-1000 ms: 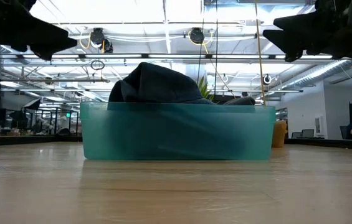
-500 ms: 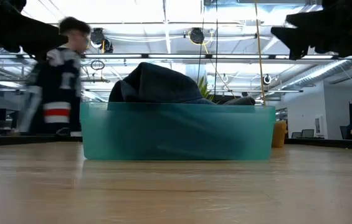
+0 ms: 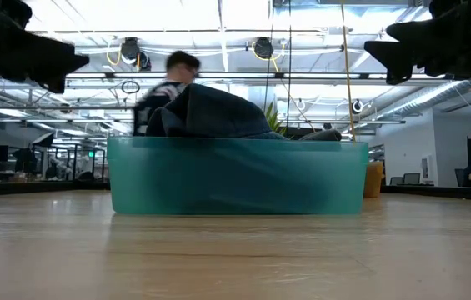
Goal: Pick & Place hat
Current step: Return to Home Position
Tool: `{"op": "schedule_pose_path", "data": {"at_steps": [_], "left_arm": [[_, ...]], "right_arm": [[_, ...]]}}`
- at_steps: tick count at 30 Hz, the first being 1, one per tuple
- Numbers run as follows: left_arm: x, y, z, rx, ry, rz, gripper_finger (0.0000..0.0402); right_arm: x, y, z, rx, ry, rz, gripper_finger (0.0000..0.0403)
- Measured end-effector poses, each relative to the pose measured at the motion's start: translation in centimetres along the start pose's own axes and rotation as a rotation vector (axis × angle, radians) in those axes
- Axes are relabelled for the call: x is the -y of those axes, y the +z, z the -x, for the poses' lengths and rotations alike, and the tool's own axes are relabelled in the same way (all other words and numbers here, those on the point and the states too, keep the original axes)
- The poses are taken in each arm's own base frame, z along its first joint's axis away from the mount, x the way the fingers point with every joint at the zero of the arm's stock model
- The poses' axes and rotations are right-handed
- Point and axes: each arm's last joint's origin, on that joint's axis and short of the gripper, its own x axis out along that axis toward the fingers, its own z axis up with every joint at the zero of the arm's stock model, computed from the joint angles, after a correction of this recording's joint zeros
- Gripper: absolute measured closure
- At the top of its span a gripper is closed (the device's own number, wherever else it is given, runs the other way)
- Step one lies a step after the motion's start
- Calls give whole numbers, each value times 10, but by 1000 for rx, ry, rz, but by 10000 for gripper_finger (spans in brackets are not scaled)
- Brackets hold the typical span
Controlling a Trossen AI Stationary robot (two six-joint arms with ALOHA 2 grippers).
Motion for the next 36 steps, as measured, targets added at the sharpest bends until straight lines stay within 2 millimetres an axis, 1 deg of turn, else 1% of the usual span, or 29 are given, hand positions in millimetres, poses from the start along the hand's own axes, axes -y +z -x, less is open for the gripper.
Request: {"op": "schedule_pose_path", "data": {"at_steps": [2,8,12,15,17,21,23,28,31,33,36], "left_arm": [[0,-3,0,-19,2,-7,223],[-2,2,0,23,52,-1,209],[-3,7,2,75,64,25,200],[-5,13,6,143,66,44,196],[-5,14,7,153,68,55,195],[-5,11,7,128,63,70,198],[-5,10,7,117,61,82,202],[-5,13,7,142,62,82,213],[-5,15,7,168,63,84,219],[-5,15,7,168,64,82,222],[-5,15,7,164,63,86,226]], "right_arm": [[0,0,0,-1,1,-2,181],[1,2,1,18,-7,-2,181],[9,6,2,61,-109,-160,181],[13,3,3,38,-119,-202,181],[15,4,4,43,-89,-195,181],[18,13,9,116,-25,-157,181],[20,15,12,132,-25,-152,181],[23,14,19,108,-43,-127,181],[23,18,24,149,-53,-89,181],[23,22,27,181,-82,-60,181],[24,25,32,214,-197,-44,181]]}}
